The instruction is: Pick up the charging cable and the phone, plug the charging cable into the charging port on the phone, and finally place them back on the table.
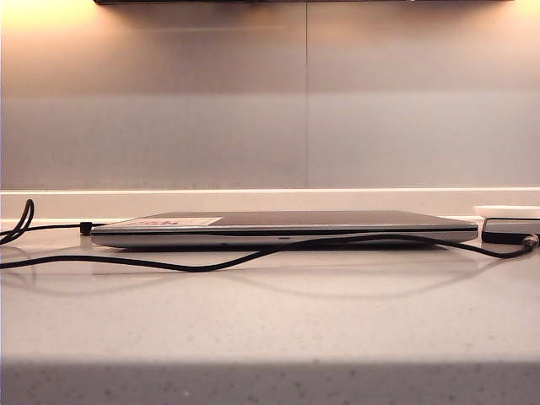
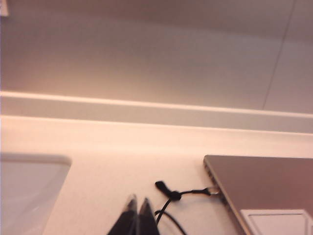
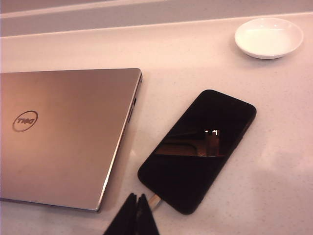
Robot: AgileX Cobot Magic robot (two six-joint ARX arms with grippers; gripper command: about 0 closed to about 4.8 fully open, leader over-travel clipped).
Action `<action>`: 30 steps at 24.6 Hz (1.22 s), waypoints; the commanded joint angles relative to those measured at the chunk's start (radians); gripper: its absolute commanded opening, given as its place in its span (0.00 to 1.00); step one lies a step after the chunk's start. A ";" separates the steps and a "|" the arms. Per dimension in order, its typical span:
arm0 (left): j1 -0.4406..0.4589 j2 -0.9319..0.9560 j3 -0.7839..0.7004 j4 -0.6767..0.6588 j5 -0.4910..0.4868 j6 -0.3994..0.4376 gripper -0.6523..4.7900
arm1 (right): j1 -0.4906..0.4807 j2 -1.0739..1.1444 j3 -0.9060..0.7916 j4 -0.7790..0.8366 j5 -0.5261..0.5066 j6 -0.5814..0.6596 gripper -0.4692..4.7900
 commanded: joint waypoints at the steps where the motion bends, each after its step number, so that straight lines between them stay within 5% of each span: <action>1: -0.003 0.001 -0.045 0.058 0.004 -0.004 0.11 | 0.001 -0.003 0.003 0.017 0.001 -0.004 0.08; 11: -0.003 0.001 -0.082 0.028 0.004 0.086 0.11 | 0.001 -0.003 0.003 0.018 0.001 -0.003 0.08; 30: -0.003 0.001 -0.082 0.031 0.004 0.101 0.11 | 0.001 -0.003 0.003 0.018 0.001 -0.003 0.08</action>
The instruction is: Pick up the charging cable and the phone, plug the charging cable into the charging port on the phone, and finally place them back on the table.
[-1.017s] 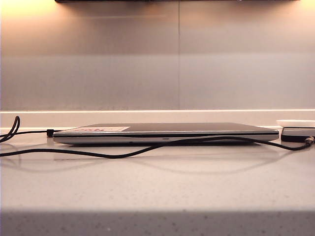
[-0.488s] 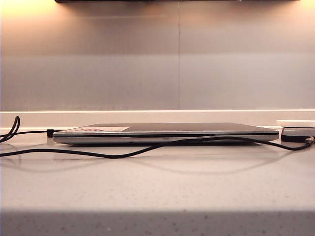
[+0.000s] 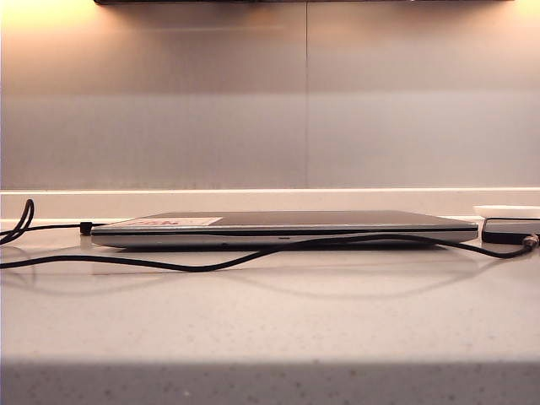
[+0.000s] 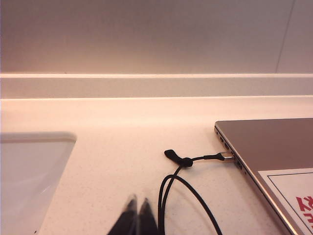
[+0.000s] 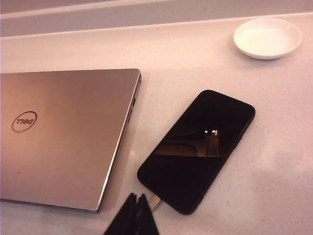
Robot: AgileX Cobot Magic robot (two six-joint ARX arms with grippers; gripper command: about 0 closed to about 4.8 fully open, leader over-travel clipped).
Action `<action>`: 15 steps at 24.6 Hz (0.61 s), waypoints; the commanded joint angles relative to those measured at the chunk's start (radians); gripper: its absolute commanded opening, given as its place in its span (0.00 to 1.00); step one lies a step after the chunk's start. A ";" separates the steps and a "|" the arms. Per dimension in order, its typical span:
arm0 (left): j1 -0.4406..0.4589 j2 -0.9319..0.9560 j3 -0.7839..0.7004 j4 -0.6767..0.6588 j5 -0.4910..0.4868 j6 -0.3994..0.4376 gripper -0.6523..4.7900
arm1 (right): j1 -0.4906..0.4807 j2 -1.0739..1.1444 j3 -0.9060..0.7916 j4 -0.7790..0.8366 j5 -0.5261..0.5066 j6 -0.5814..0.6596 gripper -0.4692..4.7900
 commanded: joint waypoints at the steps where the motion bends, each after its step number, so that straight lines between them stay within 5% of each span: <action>1: 0.000 0.001 0.004 0.013 0.003 0.006 0.11 | 0.002 -0.003 0.003 0.018 0.001 -0.003 0.08; 15: 0.000 0.001 0.004 0.013 0.003 0.006 0.11 | 0.002 -0.040 -0.019 0.055 0.069 -0.004 0.08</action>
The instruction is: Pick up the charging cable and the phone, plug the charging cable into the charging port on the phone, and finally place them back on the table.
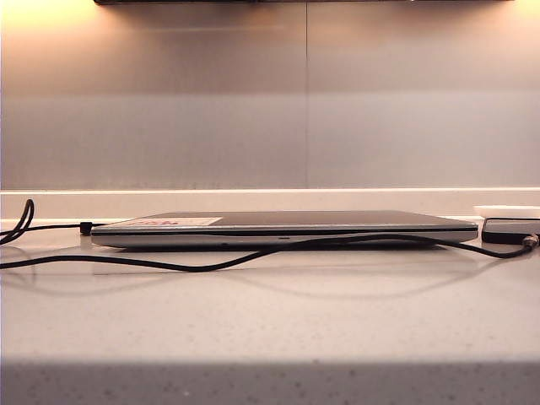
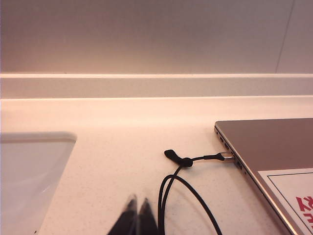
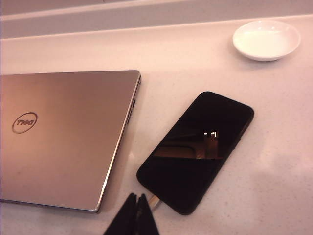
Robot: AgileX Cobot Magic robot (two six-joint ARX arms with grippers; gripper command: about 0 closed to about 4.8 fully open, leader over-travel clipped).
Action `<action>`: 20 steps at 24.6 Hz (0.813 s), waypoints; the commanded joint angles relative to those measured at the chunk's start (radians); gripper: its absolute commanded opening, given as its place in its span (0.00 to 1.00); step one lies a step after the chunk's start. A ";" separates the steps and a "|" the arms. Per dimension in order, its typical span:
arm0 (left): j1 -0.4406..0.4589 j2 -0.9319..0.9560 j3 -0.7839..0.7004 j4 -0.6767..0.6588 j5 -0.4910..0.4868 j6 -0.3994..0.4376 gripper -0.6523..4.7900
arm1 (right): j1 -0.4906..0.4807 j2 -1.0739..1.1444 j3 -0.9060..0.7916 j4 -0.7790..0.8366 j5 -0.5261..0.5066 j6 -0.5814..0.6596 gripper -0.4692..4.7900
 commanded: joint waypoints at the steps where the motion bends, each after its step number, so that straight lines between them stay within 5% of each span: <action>1: 0.000 0.001 0.004 0.013 0.003 0.006 0.11 | 0.002 -0.040 -0.032 0.076 0.100 -0.004 0.08; 8: 0.000 0.001 0.004 0.013 0.003 0.007 0.11 | 0.002 -0.249 -0.319 0.418 0.164 -0.004 0.08; 20: 0.000 0.001 0.004 0.013 0.003 0.007 0.11 | 0.002 -0.504 -0.573 0.521 0.211 -0.004 0.08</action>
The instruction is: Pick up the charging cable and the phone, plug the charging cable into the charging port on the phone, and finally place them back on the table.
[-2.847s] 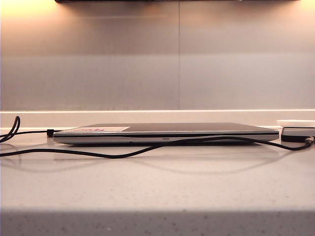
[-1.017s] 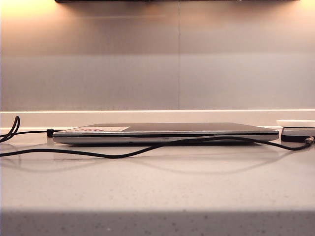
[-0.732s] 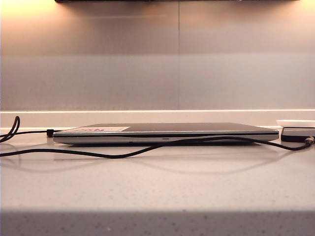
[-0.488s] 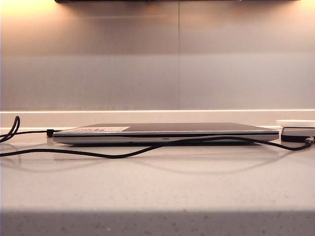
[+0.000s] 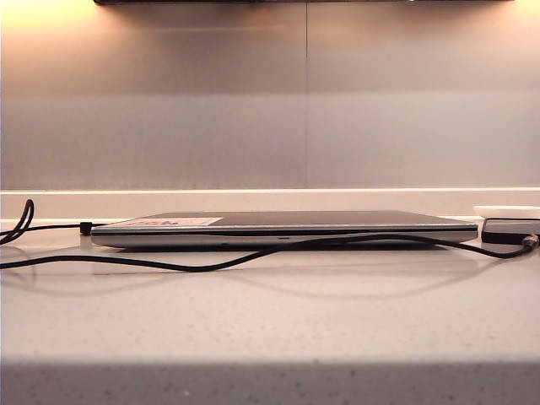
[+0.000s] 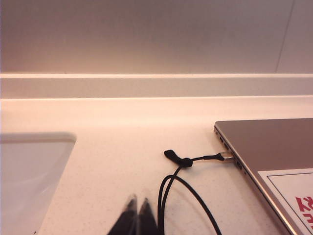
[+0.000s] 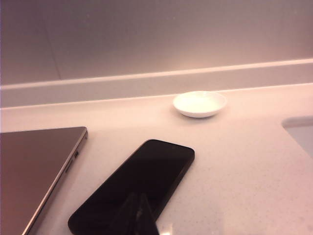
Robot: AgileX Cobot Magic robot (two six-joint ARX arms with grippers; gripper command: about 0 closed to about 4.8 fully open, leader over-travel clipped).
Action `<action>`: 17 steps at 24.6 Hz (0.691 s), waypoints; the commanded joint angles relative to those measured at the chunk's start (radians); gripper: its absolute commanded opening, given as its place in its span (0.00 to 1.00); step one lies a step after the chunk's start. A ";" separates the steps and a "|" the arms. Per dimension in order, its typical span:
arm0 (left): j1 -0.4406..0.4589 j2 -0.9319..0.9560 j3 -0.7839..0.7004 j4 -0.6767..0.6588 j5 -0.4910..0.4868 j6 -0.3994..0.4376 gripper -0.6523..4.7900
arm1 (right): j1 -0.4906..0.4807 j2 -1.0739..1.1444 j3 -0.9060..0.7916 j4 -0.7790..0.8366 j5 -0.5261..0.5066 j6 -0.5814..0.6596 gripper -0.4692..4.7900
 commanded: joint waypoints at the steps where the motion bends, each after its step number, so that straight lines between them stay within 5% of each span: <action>1: 0.000 0.001 0.004 0.012 0.003 0.007 0.11 | 0.001 -0.002 -0.022 0.050 0.002 -0.004 0.08; 17: 0.000 0.001 0.004 0.012 0.003 0.007 0.11 | 0.000 -0.002 -0.061 0.143 0.002 -0.004 0.08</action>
